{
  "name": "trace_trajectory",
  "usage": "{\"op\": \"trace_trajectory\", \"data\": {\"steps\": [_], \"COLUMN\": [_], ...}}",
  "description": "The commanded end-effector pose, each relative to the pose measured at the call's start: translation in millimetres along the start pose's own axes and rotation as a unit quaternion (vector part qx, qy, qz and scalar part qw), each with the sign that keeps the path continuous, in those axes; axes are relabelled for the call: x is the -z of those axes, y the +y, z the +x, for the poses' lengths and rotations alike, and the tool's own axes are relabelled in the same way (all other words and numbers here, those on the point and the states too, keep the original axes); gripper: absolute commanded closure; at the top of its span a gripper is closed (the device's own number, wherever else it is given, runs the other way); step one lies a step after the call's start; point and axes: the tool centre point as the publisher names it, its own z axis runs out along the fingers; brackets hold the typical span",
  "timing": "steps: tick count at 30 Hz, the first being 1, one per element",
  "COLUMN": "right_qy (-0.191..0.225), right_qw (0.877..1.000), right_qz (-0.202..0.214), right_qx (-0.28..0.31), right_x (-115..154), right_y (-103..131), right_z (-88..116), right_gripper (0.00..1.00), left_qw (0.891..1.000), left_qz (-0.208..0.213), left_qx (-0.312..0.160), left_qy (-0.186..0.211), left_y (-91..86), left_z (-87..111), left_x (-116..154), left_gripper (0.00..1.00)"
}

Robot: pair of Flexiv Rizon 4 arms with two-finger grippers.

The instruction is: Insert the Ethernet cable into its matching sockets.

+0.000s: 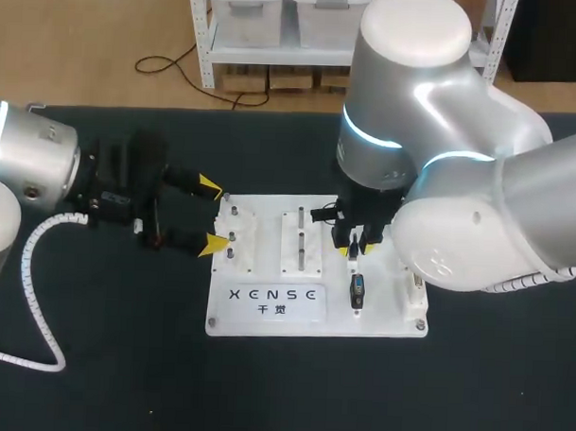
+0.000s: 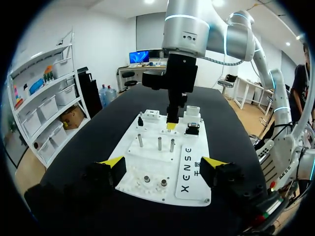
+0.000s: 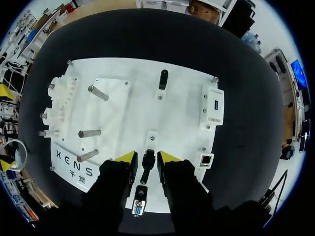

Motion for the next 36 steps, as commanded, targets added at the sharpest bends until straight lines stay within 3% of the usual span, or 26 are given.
{"op": "trace_trajectory", "data": {"steps": [1,3,4,5,17,25,36], "right_qy": [0.001,0.001,0.001,0.000,-0.005,-0.005,-0.002], "right_qw": [1.000,1.000,1.000,1.000,1.000,1.000,0.998], "right_qz": [0.001,0.001,0.002,0.003,0.012,0.024,0.038], "right_qx": [-0.001,-0.001,-0.002,-0.003,0.001,-0.018,-0.053], "right_x": [-0.6,-1.3,-1.6,-1.8,15.9,33.9,32.5], "right_y": [0.9,0.8,0.5,0.1,-8.8,-35.7,-66.2], "right_z": [-1.1,-1.5,-1.6,-1.9,-1.9,3.9,8.0], "right_gripper": [0.71,0.78,0.93,1.00,1.00,1.00,1.00], "left_qw": [1.000,1.000,1.000,1.000,1.000,1.000,1.000], "left_qz": [-0.001,-0.001,-0.001,-0.001,-0.001,-0.001,-0.001], "left_qx": [-0.001,-0.001,-0.001,-0.001,-0.001,-0.001,-0.001], "left_qy": [-0.003,-0.003,-0.003,-0.003,-0.003,-0.003,-0.003], "left_y": [-0.3,-0.3,-0.3,-0.3,-0.3,-0.3,-0.3], "left_z": [1.5,1.5,1.5,1.5,1.5,1.5,1.5], "left_x": [0.3,0.3,0.3,0.3,0.3,0.3,0.3], "left_gripper": [0.00,0.00,0.00,0.00,0.00,0.00,0.00]}}
